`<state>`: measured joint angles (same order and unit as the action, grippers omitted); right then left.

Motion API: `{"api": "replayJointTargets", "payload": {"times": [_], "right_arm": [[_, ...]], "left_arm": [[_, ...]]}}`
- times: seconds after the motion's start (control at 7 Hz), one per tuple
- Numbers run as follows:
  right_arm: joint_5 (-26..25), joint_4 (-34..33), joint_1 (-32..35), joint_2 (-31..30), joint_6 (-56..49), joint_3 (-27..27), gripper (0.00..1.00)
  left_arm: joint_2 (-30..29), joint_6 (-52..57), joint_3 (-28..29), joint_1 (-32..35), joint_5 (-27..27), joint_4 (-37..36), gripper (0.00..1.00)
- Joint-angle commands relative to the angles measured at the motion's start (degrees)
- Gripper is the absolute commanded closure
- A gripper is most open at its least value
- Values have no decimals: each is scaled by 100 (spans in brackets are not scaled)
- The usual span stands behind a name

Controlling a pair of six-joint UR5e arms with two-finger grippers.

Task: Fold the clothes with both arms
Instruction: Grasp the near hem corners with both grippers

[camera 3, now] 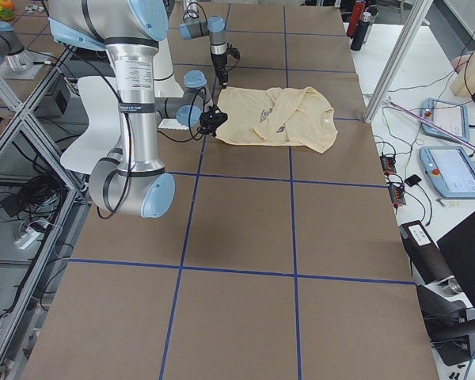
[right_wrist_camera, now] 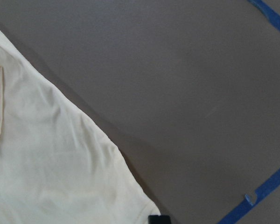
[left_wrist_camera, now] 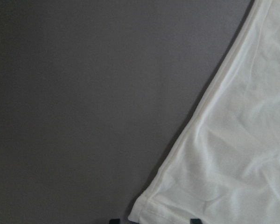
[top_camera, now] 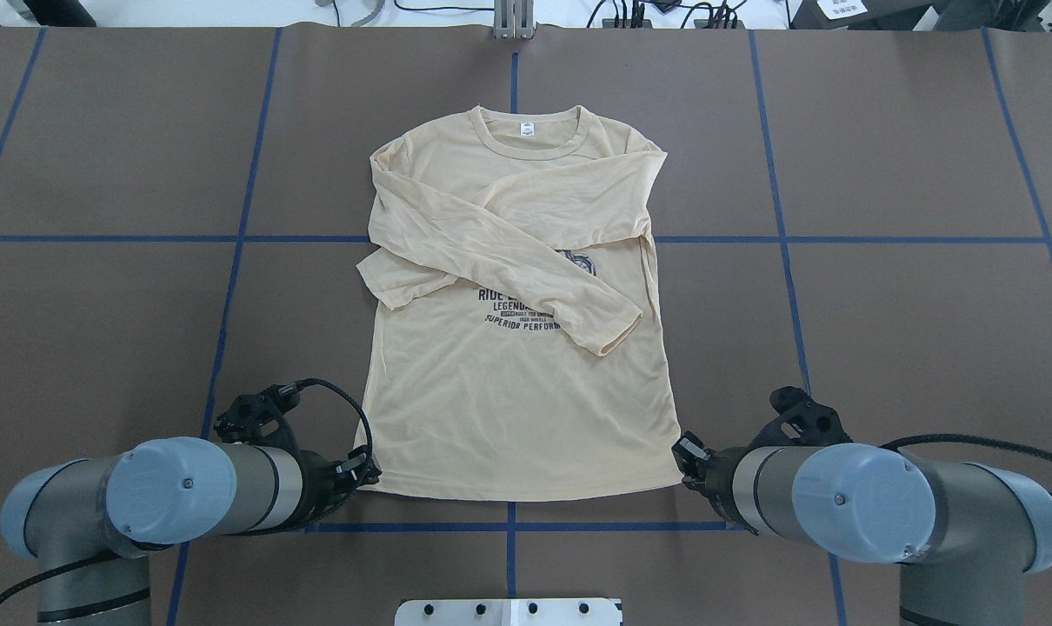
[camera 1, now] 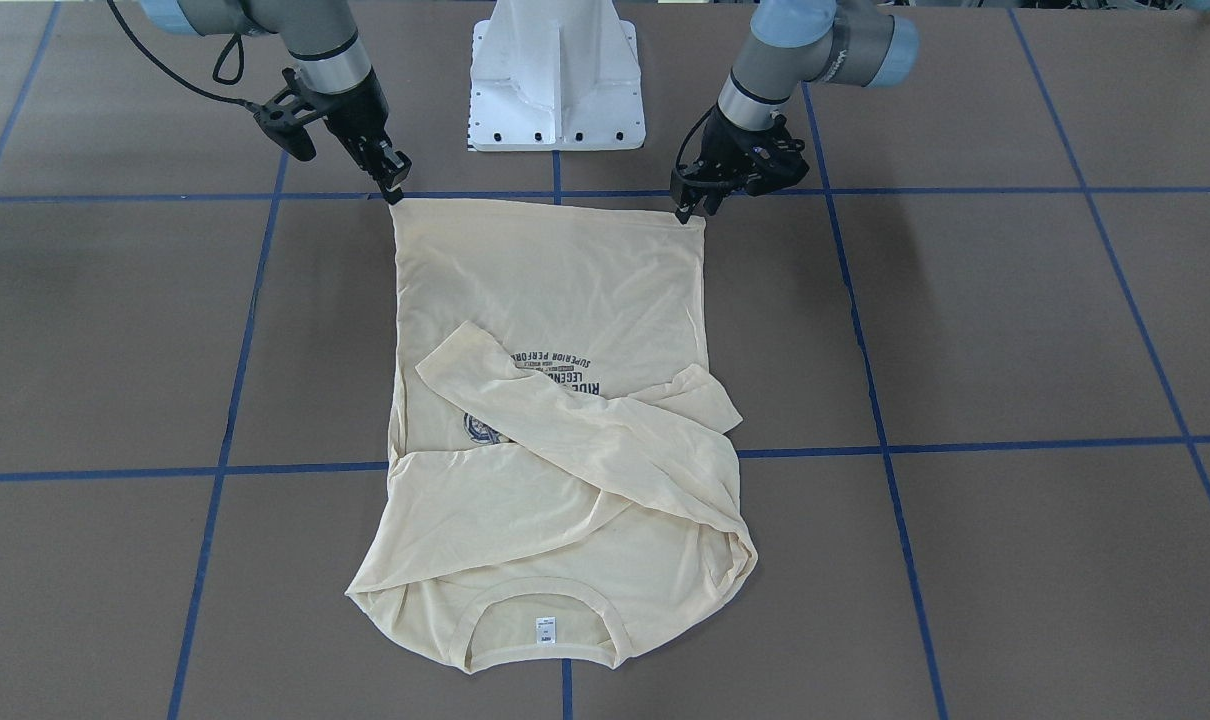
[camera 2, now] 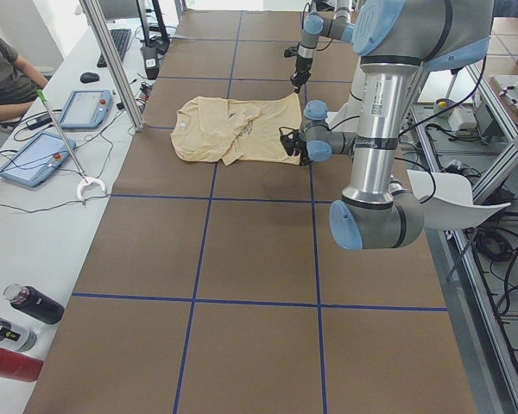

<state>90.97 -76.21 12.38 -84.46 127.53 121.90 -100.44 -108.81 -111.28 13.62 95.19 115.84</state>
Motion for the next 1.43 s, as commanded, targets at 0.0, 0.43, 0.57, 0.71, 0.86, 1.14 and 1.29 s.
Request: {"api": "replayJointTargets", "payload": {"times": [0.0,0.43,0.57,0.71,0.86,1.14,1.29], "right_arm": [[0,1,1,0,0,0,100],[0,1,1,-9,0,0,100],[0,-8,1,0,0,0,100],[0,-8,1,0,0,9,100],[0,-8,1,0,0,9,100],[0,-8,1,-9,0,9,100],[0,1,1,-9,0,9,100]], "left_arm": [[15,9,18,0,0,0,49],[-2,18,27,9,9,0,54],[-2,18,27,9,9,0,54],[-2,26,18,17,9,-9,55],[-2,27,27,18,9,-9,56],[-2,35,27,35,9,-17,56],[-2,35,27,44,9,-18,57]]}}
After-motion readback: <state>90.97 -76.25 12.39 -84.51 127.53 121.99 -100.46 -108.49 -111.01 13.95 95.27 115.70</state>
